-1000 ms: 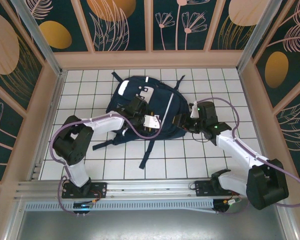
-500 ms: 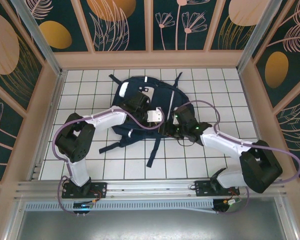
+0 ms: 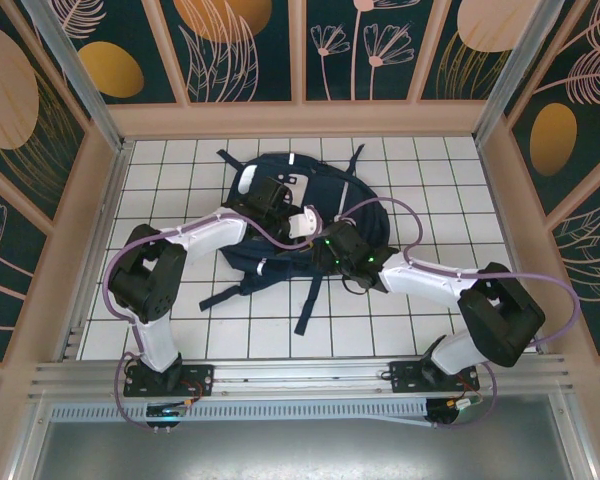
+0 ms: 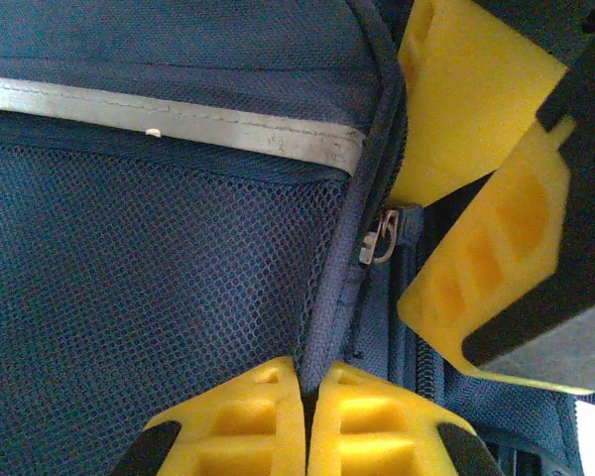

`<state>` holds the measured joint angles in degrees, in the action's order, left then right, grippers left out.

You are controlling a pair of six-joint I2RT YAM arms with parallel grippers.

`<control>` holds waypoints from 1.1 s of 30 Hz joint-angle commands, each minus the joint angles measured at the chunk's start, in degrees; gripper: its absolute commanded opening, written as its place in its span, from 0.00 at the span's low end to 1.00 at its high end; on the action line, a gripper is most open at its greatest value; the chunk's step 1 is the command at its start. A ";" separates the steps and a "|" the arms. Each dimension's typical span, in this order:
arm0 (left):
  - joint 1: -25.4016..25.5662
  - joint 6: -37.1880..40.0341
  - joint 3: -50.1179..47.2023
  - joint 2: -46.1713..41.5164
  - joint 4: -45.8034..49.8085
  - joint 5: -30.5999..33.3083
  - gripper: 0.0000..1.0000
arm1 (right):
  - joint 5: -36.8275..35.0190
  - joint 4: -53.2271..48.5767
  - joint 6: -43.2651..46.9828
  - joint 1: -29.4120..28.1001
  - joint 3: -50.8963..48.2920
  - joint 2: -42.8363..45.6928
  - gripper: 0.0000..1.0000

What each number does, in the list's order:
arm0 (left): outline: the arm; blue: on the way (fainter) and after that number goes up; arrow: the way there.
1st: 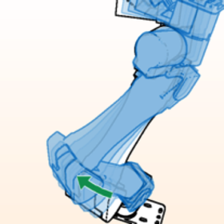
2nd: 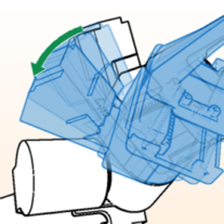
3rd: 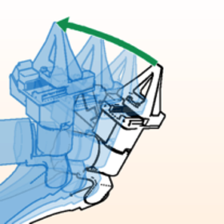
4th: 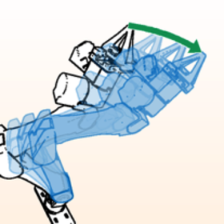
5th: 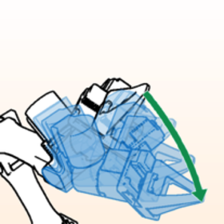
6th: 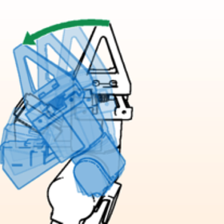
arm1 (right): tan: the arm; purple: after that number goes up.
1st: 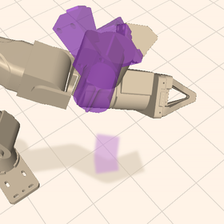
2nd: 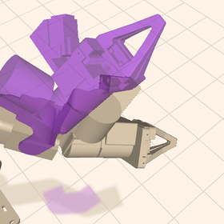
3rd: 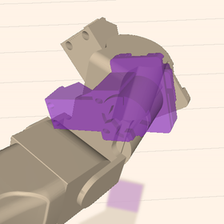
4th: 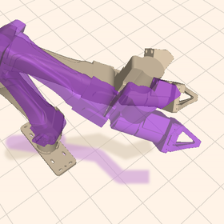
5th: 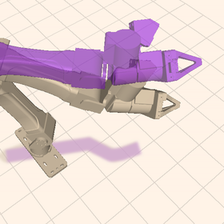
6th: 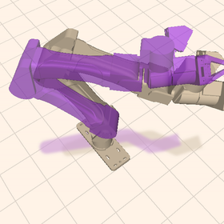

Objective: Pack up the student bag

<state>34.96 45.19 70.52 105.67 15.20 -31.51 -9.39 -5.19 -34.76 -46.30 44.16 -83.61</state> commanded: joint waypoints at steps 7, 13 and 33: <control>-0.61 0.95 -1.35 -4.16 -0.44 -5.50 0.00 | -2.49 3.34 6.62 0.16 1.23 -0.78 0.37; -1.02 2.36 -4.94 -6.61 -2.45 -4.64 0.00 | -2.37 2.70 8.67 1.23 3.65 -2.20 0.00; -4.90 22.86 -19.98 -17.03 -13.50 2.17 0.00 | 10.67 -7.11 23.53 18.57 -1.17 7.20 0.00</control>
<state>32.82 62.89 51.79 90.61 -1.96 -28.97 8.03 -8.88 -14.70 -31.20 43.75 -76.03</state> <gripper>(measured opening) 0.016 0.038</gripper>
